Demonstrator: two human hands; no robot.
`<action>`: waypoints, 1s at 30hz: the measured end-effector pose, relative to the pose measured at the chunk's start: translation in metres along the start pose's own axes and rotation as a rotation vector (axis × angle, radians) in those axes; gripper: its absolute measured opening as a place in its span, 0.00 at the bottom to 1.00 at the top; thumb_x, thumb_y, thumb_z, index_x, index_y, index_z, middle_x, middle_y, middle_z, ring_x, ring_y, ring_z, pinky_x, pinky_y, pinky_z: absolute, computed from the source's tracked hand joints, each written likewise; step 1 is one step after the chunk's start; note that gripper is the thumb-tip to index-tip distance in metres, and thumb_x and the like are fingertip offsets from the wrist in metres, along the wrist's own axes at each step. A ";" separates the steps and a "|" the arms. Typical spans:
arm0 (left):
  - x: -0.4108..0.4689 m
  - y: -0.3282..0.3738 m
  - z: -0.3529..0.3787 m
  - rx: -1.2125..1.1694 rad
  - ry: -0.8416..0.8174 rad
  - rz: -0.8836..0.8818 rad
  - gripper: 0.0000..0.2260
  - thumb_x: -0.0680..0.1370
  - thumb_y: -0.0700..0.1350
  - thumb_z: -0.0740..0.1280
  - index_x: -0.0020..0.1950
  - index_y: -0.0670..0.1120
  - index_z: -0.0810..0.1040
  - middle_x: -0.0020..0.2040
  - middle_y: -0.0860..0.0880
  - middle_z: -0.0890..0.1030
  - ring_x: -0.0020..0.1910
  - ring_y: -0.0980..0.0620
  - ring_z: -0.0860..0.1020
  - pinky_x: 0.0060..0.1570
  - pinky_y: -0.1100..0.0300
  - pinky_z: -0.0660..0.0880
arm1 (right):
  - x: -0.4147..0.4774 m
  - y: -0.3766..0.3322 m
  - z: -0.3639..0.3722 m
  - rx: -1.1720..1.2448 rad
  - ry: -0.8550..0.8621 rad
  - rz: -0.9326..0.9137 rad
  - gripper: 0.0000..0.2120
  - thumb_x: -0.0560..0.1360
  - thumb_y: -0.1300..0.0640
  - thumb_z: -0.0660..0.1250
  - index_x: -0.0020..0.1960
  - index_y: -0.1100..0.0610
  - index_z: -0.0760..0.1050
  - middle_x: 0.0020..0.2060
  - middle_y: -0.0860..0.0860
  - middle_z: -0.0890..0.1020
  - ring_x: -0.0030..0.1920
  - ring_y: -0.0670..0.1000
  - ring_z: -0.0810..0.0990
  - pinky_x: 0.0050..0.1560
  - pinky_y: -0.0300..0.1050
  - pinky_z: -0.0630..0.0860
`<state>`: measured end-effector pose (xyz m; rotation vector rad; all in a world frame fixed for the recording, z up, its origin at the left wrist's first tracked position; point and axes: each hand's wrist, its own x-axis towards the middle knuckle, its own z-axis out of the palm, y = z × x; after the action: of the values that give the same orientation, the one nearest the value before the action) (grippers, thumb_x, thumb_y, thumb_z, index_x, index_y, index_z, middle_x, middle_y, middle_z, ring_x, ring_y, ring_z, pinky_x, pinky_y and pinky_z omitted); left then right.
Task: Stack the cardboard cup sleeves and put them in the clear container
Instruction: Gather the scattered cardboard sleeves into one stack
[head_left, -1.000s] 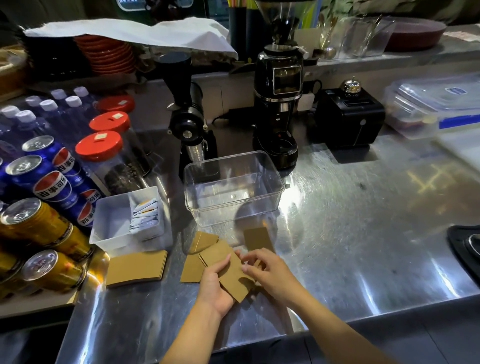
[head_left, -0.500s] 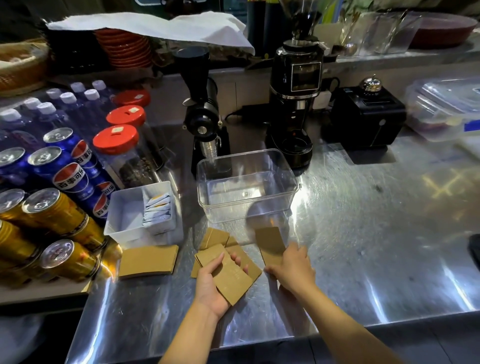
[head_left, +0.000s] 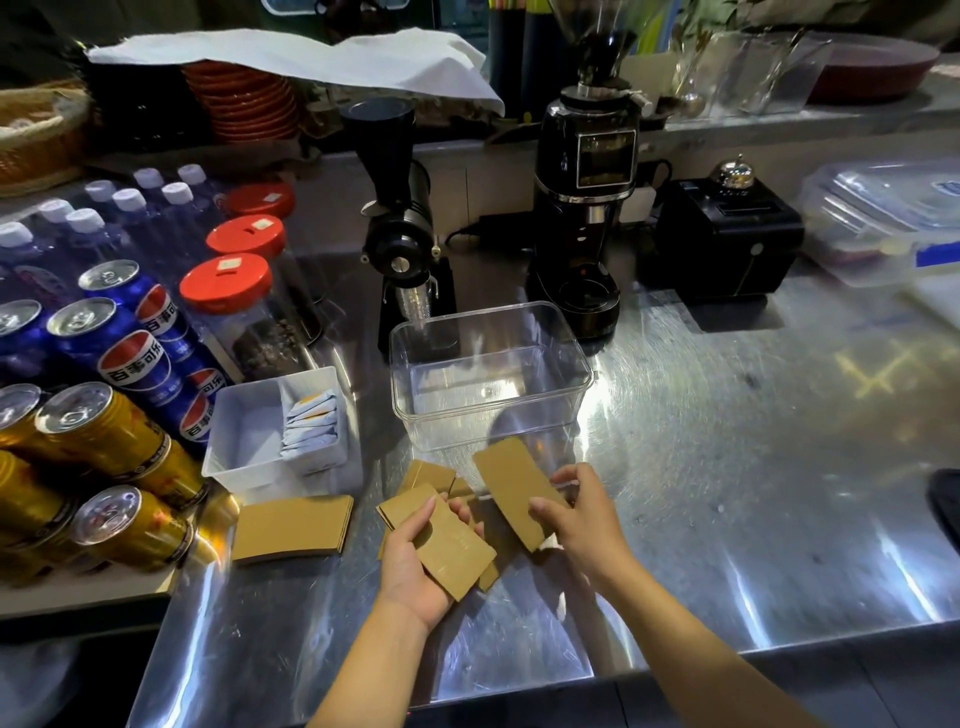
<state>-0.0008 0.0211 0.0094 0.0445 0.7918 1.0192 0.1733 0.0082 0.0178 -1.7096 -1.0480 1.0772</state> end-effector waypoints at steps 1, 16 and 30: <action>0.000 0.001 0.000 0.009 -0.005 -0.001 0.10 0.67 0.43 0.69 0.46 0.42 0.78 0.37 0.44 0.80 0.36 0.49 0.80 0.43 0.51 0.79 | -0.001 -0.003 0.004 0.073 -0.022 0.007 0.12 0.71 0.62 0.69 0.46 0.51 0.67 0.43 0.54 0.78 0.39 0.49 0.77 0.32 0.36 0.71; -0.006 0.017 -0.017 0.010 -0.055 0.045 0.12 0.69 0.40 0.62 0.44 0.38 0.82 0.38 0.42 0.84 0.37 0.45 0.84 0.40 0.50 0.81 | -0.021 -0.018 0.060 -0.127 -0.288 -0.179 0.06 0.70 0.56 0.71 0.44 0.56 0.75 0.39 0.43 0.74 0.37 0.40 0.71 0.36 0.30 0.68; -0.004 0.026 -0.025 -0.093 0.003 0.149 0.18 0.65 0.36 0.67 0.50 0.53 0.77 0.36 0.43 0.80 0.33 0.46 0.80 0.41 0.46 0.79 | -0.010 0.008 0.061 -0.969 -0.112 -0.093 0.40 0.56 0.33 0.72 0.58 0.56 0.66 0.56 0.54 0.71 0.58 0.55 0.68 0.54 0.49 0.65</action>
<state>-0.0365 0.0238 0.0034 0.0223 0.7511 1.1966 0.1149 0.0099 -0.0043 -2.2998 -1.8942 0.6168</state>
